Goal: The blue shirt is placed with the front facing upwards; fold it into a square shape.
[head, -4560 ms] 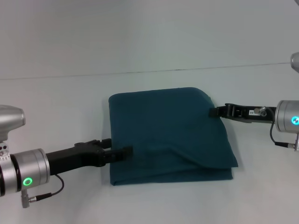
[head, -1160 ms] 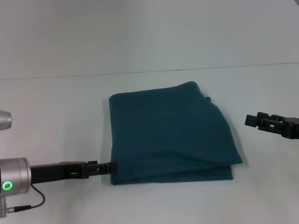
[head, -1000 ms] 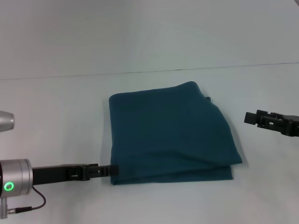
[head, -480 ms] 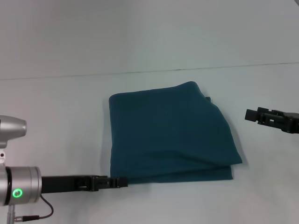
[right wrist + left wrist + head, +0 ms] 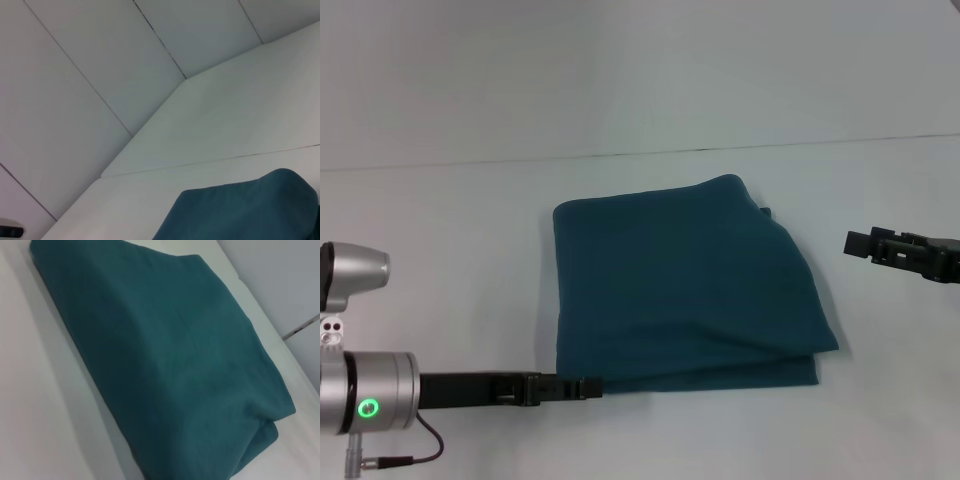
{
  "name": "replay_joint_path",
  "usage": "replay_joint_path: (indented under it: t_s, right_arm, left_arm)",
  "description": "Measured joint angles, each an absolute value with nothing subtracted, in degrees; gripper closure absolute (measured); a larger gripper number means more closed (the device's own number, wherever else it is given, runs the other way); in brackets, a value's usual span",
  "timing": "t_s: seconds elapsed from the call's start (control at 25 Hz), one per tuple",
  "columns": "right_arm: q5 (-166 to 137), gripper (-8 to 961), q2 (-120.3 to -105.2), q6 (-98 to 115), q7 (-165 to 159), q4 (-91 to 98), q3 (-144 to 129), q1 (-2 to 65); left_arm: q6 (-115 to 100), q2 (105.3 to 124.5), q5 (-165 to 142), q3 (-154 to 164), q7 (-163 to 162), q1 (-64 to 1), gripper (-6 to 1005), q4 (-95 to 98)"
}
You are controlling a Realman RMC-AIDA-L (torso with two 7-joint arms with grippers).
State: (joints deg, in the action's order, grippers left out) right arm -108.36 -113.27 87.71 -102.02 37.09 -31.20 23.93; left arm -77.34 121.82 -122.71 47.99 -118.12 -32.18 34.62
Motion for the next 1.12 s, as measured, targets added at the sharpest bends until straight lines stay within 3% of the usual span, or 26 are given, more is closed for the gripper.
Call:
replay_joint_path:
  t_s: [0.64,0.84,1.12]
  right_arm:
    - [-108.27,35,-113.34,87.5,-101.85,37.09,-31.2,23.9]
    - [-108.12,38,-113.35,87.52,-101.9,37.09,-31.13,23.74]
    - [-108.09,38,-113.6,87.56,-101.6,37.09,-31.11,23.7]
  left_arm:
    - [-73.62,121.9,-123.78,49.74,-119.59,-33.48,62,33.85]
    - [-73.52,121.9,-124.33,49.74,-120.37,-33.66,227,34.39]
    - [-73.56,121.9,-124.44,49.68,-120.6,-33.92,544,34.54]
